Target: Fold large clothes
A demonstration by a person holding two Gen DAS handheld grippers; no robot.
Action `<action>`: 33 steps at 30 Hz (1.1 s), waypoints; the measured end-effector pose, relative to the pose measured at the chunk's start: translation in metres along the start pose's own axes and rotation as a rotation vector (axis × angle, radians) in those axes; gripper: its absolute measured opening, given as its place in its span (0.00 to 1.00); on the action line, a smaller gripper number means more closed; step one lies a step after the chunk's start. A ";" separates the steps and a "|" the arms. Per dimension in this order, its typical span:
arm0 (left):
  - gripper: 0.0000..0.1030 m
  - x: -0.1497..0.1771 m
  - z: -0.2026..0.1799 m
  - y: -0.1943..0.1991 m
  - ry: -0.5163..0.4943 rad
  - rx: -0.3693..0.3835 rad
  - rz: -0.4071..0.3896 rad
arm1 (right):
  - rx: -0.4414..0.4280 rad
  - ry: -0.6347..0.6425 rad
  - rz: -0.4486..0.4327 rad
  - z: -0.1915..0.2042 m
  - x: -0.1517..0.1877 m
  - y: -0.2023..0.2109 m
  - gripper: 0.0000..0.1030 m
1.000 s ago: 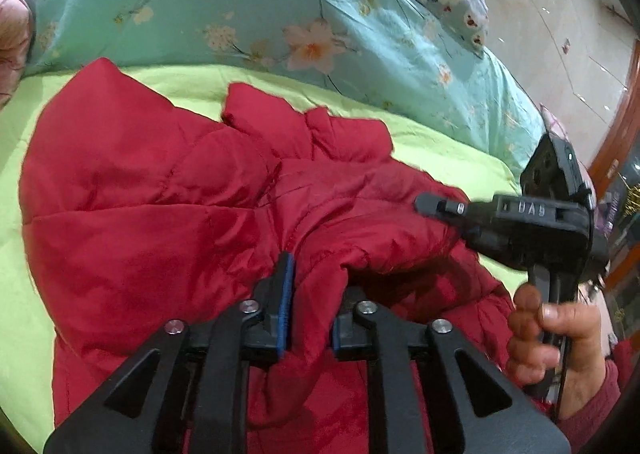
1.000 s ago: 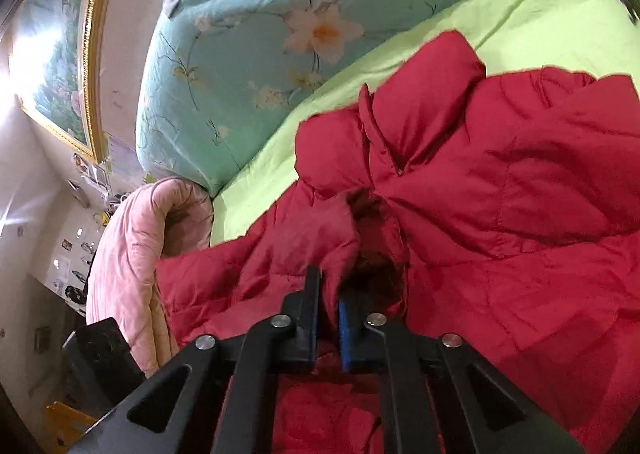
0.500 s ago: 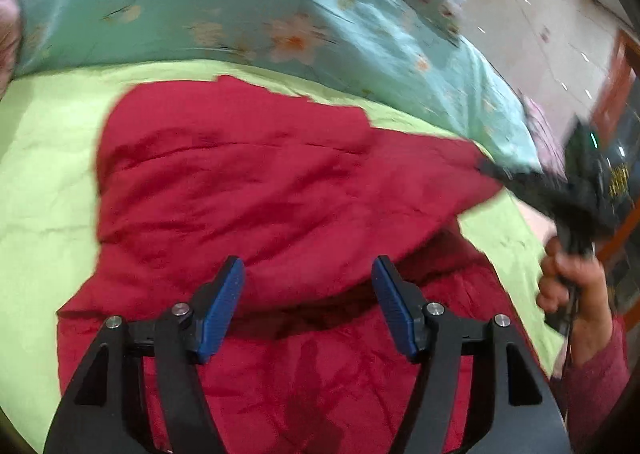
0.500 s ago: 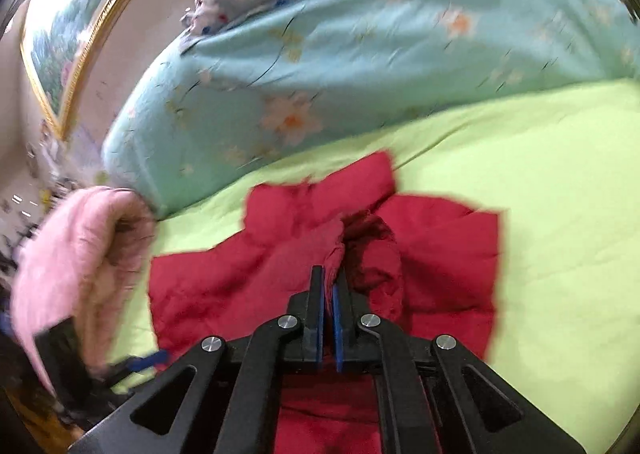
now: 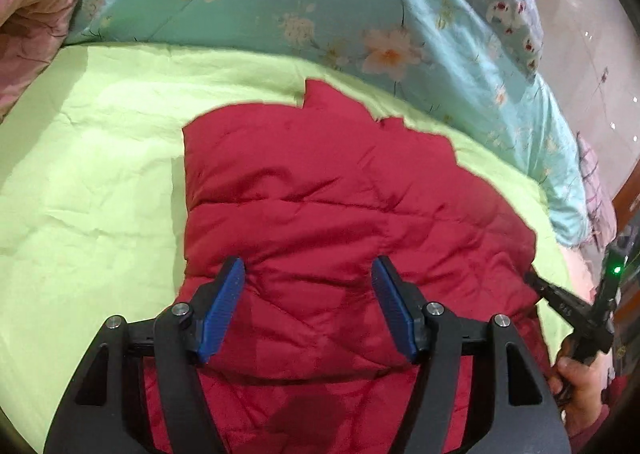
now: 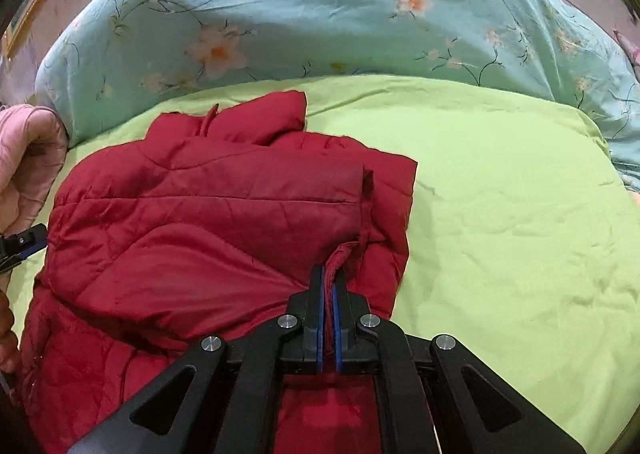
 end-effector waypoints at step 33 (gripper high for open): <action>0.62 -0.020 -0.010 -0.047 -0.114 0.030 0.091 | -0.080 0.006 0.111 0.041 -0.023 -0.064 0.02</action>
Point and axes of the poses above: each gripper's, at about its wrist camera, not at the fingertips, and y roughly against the way its jaws point, z to its left, x to its underside, the point moved 9 cm from there along -y, roughly the way its jaws point, and after that the axes turned 3 degrees about z, right-handed, at the moved point
